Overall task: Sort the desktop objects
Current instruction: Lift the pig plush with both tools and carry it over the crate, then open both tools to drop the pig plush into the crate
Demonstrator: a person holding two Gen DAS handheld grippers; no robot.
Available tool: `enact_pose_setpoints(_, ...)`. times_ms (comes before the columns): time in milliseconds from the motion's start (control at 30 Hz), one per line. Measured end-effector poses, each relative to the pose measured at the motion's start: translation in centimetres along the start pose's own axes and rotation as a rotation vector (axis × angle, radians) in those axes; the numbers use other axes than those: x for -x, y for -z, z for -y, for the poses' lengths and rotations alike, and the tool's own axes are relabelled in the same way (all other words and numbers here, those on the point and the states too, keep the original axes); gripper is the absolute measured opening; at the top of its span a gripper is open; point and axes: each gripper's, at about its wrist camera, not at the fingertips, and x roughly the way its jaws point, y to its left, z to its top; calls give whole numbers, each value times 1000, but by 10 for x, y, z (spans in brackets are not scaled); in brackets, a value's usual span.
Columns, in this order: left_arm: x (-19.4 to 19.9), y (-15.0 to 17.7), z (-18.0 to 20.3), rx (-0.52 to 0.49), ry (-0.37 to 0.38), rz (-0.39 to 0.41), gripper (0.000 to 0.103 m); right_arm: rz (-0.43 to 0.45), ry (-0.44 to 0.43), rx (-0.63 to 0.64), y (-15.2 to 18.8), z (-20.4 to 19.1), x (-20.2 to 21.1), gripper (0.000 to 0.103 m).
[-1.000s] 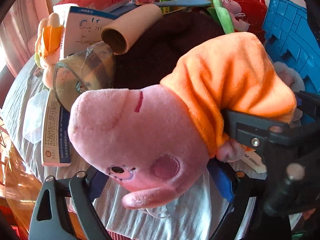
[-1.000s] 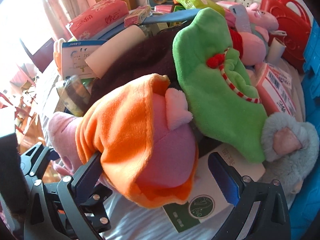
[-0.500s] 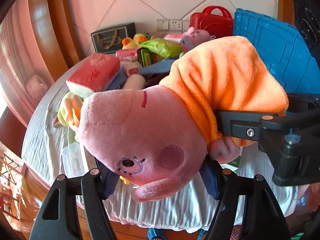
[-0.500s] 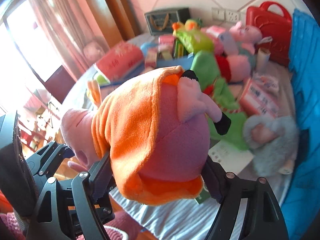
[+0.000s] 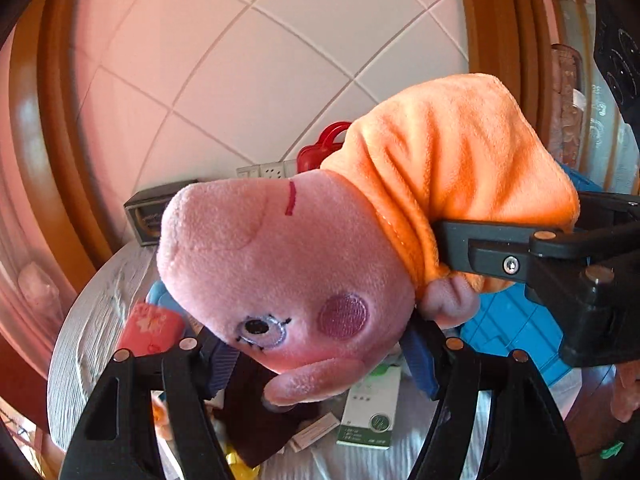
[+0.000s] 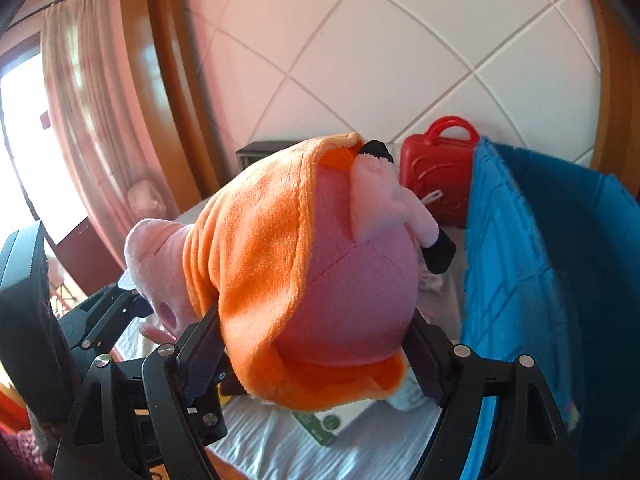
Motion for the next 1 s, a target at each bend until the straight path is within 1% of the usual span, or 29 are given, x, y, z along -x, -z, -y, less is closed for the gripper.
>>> enact_pose_setpoints(133,-3,-31,44,-58,77,43,70,61,87,-44,-6,41,36,81)
enact_pose_setpoints(233,-9,-53,85,-99,137,60,71,92,145,-73,-8,74,63,81)
enact_pose_setpoints(433,-35,-97,168,-184,236,46,72,131,265,-152,-5,160,109,82)
enact_pose_setpoints(500,-40,-116,198,-202,267,31,72,136,288,-180,-3,188,122,82)
enact_pose_setpoints(567,-45,-125,228,-211,289,13,72,141,305,-203,-2,217,133,83)
enact_pose_setpoints(700,-65,-147,278,-223,309,-43,72,133,341,-225,-6,266,145,83)
enact_pose_setpoints(800,-89,-162,303,-221,307,-102,73,102,365,-237,-22,305,146,84)
enact_pose_setpoints(900,-116,-164,324,-206,297,-201,75,43,382,-260,-30,338,137,85)
enact_pose_setpoints(1000,-132,-157,333,-221,257,-278,78,-6,412,-258,-20,354,124,86)
